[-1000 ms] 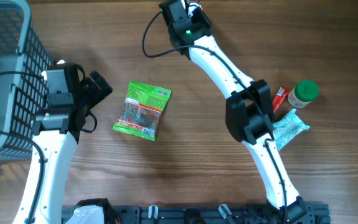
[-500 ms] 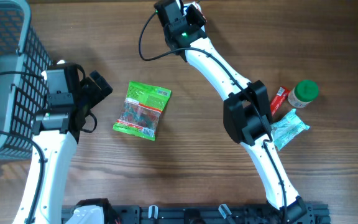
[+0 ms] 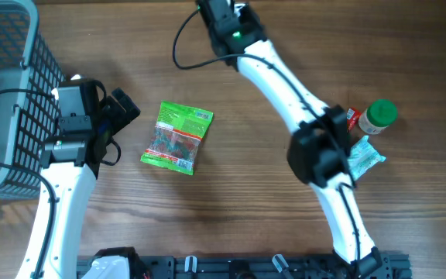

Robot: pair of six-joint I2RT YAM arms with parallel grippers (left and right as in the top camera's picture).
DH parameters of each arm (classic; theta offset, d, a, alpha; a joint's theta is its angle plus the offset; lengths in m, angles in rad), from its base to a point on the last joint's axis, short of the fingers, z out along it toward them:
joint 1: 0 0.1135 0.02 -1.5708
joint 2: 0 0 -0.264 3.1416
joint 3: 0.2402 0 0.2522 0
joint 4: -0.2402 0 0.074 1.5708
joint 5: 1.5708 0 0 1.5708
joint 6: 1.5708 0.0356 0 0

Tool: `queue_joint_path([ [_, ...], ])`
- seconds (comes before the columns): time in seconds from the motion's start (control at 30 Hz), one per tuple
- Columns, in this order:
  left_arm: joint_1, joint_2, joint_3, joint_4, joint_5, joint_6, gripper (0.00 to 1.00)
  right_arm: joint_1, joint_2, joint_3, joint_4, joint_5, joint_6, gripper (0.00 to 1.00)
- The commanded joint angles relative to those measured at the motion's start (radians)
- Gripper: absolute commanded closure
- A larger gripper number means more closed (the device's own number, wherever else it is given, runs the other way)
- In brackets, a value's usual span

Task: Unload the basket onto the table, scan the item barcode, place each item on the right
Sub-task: 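Carry the tissue pack right and drop it beside the stick pack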

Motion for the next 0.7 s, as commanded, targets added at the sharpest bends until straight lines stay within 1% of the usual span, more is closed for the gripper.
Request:
queue_joint_path([
  [0.0, 0.006, -0.002, 0.001, 0.0, -0.01, 0.008, 0.0, -0.025, -0.241, 0.01, -0.136, -0.16, 0.149, 0.96],
  [0.1, 0.006, -0.002, 0.001, 0.0, -0.01, 0.008, 0.0, -0.057, -0.357, 0.01, -0.354, -0.354, 0.252, 0.96],
  [0.17, 0.006, -0.002, 0.001, 0.0, -0.01, 0.008, 0.0, -0.085, -0.4, 0.01, -0.474, -0.451, 0.272, 0.93],
  [0.27, 0.006, -0.002, 0.001, 0.0, -0.01, 0.008, 0.0, -0.159, -0.431, 0.01, -0.688, -0.627, 0.275, 0.94],
  [0.3, 0.006, -0.002, 0.001, 0.0, -0.01, 0.008, 0.0, -0.19, -0.428, 0.009, -0.765, -0.68, 0.286, 0.96],
  [0.33, 0.006, -0.002, 0.001, 0.0, -0.01, 0.008, 0.0, -0.208, -0.423, 0.005, -0.806, -0.703, 0.304, 0.96],
  [0.4, 0.006, -0.002, 0.001, 0.0, -0.01, 0.008, 0.0, -0.255, -0.422, -0.064, -0.821, -0.751, 0.335, 0.96],
  [0.53, 0.006, -0.002, 0.001, 0.0, -0.01, 0.008, 0.0, -0.301, -0.42, -0.247, -0.791, -0.736, 0.351, 0.96],
  [0.67, 0.006, -0.002, 0.001, 0.0, -0.01, 0.008, 0.0, -0.326, -0.42, -0.481, -0.701, -0.698, 0.399, 0.96],
])
